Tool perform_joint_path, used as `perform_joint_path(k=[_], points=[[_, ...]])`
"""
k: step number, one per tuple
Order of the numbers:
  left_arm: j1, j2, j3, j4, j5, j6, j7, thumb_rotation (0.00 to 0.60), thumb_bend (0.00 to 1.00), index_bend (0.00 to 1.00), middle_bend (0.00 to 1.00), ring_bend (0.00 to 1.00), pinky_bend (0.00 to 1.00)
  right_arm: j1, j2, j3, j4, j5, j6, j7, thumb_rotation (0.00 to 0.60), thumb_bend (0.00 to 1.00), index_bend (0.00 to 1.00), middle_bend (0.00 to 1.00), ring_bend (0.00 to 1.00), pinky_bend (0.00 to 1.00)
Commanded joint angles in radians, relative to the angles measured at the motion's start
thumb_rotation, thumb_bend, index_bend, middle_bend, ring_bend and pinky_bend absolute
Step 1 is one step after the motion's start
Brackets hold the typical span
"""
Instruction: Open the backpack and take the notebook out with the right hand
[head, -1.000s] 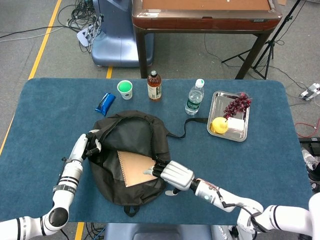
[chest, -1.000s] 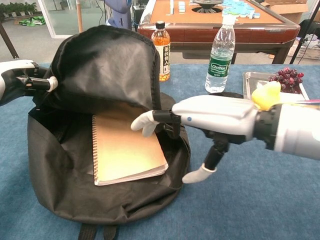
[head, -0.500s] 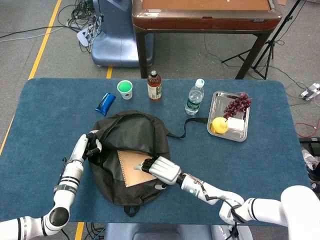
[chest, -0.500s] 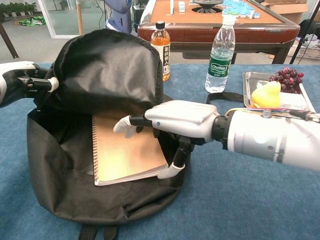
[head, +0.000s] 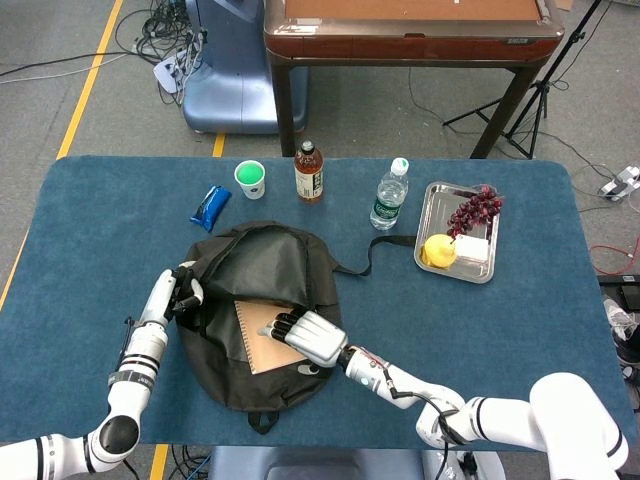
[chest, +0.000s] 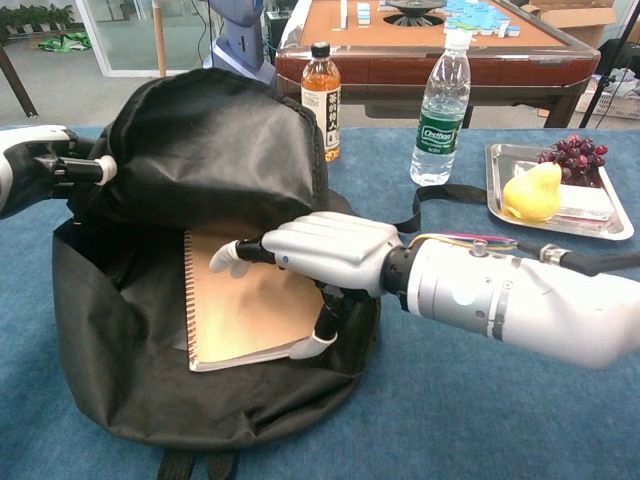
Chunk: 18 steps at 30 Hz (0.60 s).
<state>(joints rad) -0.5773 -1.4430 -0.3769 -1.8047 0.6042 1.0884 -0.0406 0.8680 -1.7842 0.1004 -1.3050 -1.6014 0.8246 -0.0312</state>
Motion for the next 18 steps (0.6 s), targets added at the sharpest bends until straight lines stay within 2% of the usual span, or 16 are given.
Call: perform_joint_path(k=[1,18], points=[[0.003,0.003,-0.001,-0.002,0.000,-0.002,-0.004,0.600,0.67,0.55,0.24,0.18,0.24,0.003,-0.018,-0.003,0.017,0.008,0.007,-0.018,0.600,0.14,0.17,0.19,0.14,0.24],[0.016,0.016,-0.001,-0.003,-0.007,-0.027,-0.027,0.600,0.67,0.54,0.24,0.18,0.24,0.005,-0.102,-0.021,0.090,0.043,0.027,-0.111,0.600,0.10,0.17,0.15,0.10,0.20]])
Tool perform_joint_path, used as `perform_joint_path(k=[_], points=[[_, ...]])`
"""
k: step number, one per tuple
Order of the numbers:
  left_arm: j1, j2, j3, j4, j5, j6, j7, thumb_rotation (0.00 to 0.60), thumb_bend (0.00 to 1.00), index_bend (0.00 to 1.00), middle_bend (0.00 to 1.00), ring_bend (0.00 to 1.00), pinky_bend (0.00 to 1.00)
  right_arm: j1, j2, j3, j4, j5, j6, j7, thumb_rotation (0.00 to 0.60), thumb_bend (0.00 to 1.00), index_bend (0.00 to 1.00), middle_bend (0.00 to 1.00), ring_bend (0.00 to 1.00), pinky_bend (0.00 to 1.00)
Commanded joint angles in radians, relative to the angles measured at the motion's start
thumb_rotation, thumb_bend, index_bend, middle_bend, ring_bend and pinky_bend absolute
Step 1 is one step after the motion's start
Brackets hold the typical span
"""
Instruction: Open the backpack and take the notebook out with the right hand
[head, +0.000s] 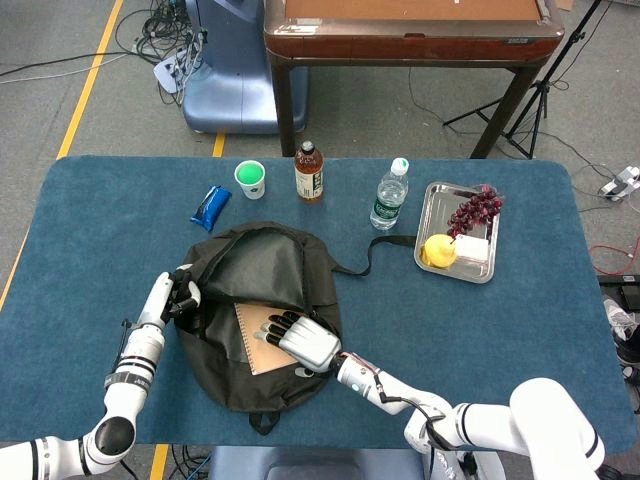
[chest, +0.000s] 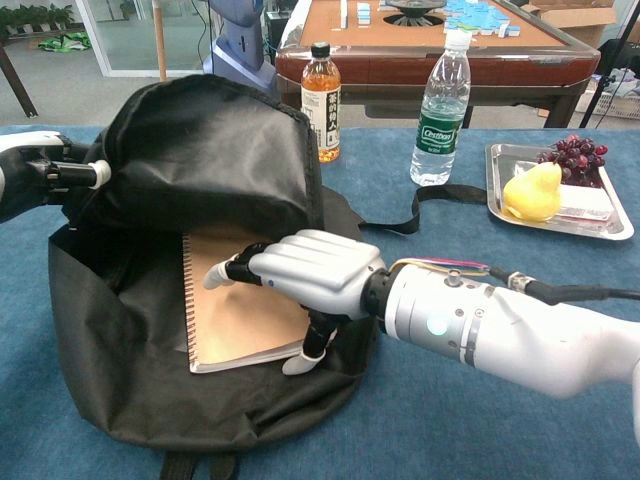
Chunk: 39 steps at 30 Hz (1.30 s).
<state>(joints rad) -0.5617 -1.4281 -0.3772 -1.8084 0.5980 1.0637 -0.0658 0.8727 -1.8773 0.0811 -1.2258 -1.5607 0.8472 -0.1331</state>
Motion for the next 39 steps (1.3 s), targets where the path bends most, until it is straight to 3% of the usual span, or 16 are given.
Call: perform_joint_path(k=[1,31,39], points=[[0.001,0.002,0.000,0.000,-0.002,-0.004,-0.003,0.600,0.67,0.54,0.24,0.18,0.24,0.000,-0.013,-0.001,0.016,0.004,0.006,-0.011,0.600,0.10,0.17,0.15,0.10,0.20],[0.007,0.013,0.006,-0.003,-0.008,-0.027,-0.019,0.600,0.67,0.53,0.24,0.18,0.24,0.011,-0.099,-0.007,0.141,-0.001,0.055,-0.020,0.600,0.10,0.17,0.15,0.10,0.20],[0.010,0.021,0.007,-0.008,-0.012,-0.039,-0.028,0.600,0.67,0.53,0.24,0.18,0.25,0.012,-0.133,-0.020,0.199,-0.035,0.095,-0.003,0.600,0.23,0.17,0.16,0.10,0.20]])
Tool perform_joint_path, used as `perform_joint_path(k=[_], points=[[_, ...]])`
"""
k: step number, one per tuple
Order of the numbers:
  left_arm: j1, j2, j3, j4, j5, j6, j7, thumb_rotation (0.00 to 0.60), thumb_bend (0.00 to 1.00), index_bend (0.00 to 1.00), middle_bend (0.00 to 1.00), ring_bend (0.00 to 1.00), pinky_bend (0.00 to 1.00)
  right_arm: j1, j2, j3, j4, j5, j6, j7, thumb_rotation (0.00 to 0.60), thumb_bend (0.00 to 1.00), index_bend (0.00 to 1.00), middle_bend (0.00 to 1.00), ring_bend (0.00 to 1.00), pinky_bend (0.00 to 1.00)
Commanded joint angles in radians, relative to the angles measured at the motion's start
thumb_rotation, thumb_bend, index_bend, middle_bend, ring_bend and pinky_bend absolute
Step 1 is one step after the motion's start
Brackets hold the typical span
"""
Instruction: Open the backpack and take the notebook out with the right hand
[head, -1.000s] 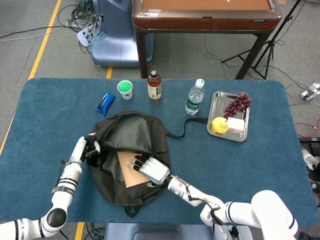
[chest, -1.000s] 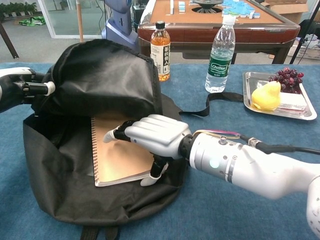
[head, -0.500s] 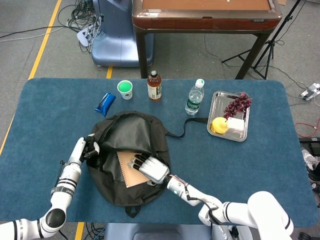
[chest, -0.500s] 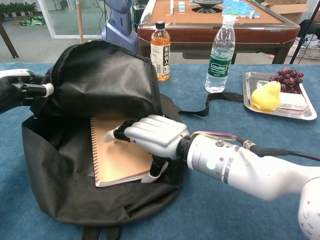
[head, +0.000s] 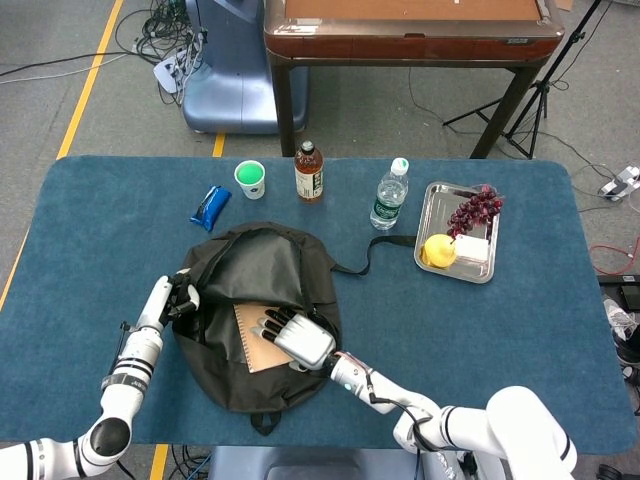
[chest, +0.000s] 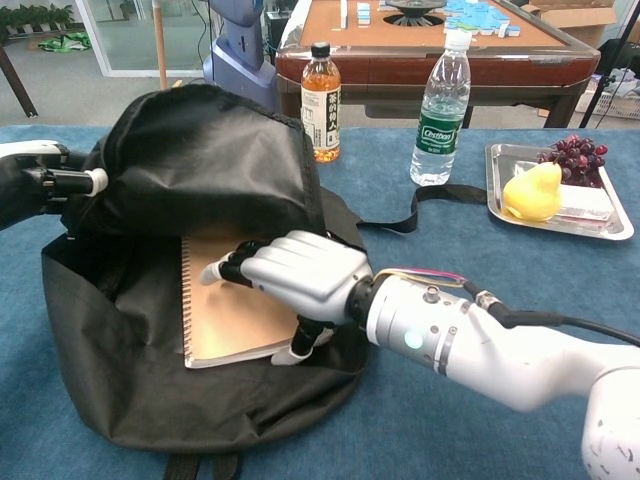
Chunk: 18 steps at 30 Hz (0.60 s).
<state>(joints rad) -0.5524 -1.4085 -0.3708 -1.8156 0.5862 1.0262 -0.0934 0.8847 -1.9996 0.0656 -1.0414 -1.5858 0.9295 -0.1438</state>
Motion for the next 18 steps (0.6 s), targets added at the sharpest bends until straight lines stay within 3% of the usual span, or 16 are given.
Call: perform_joint_path(k=[1,13,18], points=[[0.001,0.002,0.001,-0.002,0.001,-0.001,-0.001,0.600,0.67,0.53,0.24,0.18,0.25,0.000,-0.015,-0.005,0.021,-0.013,0.018,0.011,0.600,0.25,0.17,0.16,0.10,0.20],[0.002,0.008,0.002,-0.002,-0.001,-0.008,-0.009,0.600,0.67,0.52,0.23,0.18,0.25,-0.004,-0.046,-0.007,0.078,-0.035,0.065,0.038,0.600,0.42,0.17,0.18,0.10,0.20],[0.001,0.009,0.001,0.000,-0.002,-0.012,-0.014,0.600,0.67,0.52,0.23,0.18,0.25,-0.005,-0.058,-0.005,0.102,-0.044,0.091,0.057,0.600,0.48,0.23,0.22,0.11,0.20]])
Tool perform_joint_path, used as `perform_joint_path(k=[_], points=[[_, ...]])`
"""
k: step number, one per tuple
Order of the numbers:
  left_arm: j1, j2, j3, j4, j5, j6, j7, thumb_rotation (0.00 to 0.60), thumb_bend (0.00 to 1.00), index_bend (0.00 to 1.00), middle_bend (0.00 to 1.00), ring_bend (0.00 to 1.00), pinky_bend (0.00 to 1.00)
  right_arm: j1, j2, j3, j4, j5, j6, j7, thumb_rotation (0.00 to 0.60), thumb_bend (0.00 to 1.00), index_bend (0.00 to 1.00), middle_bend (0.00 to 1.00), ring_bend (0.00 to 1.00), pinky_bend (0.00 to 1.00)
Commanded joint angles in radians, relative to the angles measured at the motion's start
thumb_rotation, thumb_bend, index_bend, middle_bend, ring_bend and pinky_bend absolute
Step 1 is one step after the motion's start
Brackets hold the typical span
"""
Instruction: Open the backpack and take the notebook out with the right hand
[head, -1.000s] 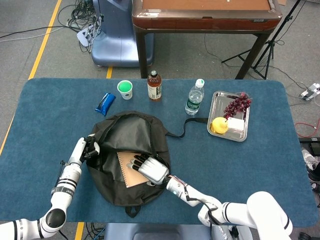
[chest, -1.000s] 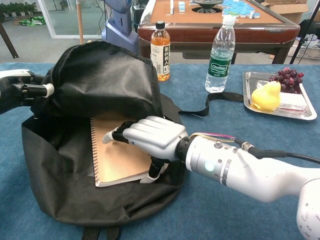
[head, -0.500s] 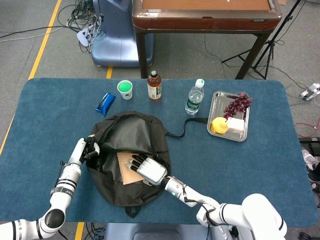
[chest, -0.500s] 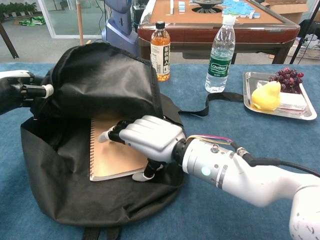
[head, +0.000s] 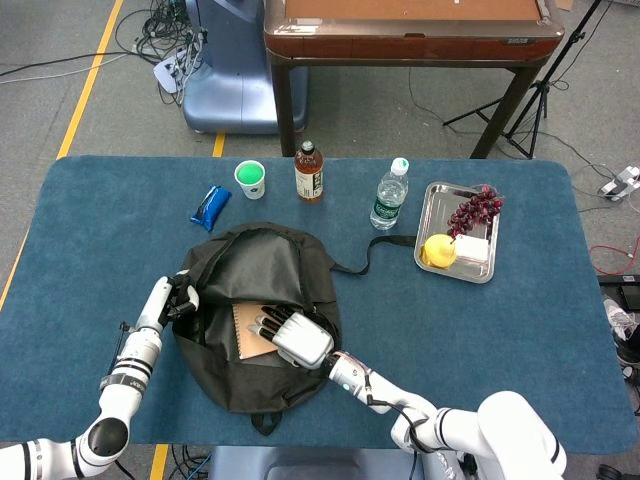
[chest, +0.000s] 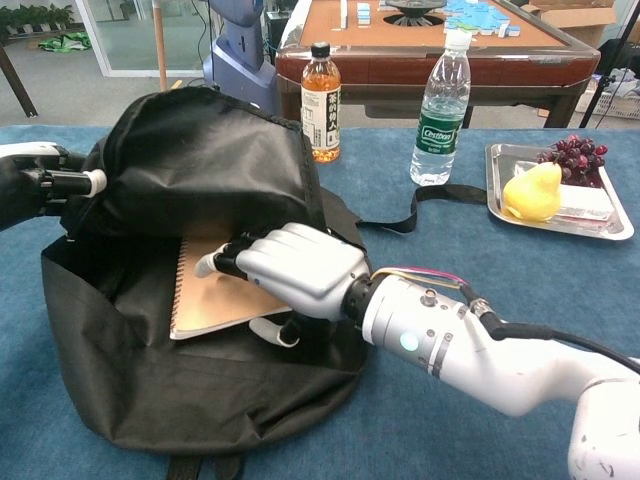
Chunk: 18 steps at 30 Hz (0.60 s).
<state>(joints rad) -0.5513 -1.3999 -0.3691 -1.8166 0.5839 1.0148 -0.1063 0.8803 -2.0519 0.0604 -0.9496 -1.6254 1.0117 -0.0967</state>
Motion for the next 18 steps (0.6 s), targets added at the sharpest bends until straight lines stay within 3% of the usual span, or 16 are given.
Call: perform_joint_path(k=[1,12,18], points=[[0.000,0.001,0.000,0.001,0.000,-0.001,-0.002,0.600,0.67,0.52,0.23,0.18,0.25,-0.001,-0.007,-0.001,0.015,-0.007,0.012,0.013,0.600,0.48,0.25,0.22,0.12,0.20],[-0.002,0.002,-0.001,0.004,-0.004,-0.013,-0.012,0.600,0.67,0.52,0.22,0.18,0.25,-0.003,-0.036,0.003,0.071,-0.022,0.059,0.049,0.600,0.51,0.58,0.31,0.18,0.20],[-0.006,0.001,-0.003,0.009,-0.007,-0.018,-0.015,0.600,0.67,0.51,0.22,0.18,0.25,-0.007,-0.041,0.009,0.089,-0.033,0.101,0.066,0.600,0.53,0.68,0.37,0.24,0.20]])
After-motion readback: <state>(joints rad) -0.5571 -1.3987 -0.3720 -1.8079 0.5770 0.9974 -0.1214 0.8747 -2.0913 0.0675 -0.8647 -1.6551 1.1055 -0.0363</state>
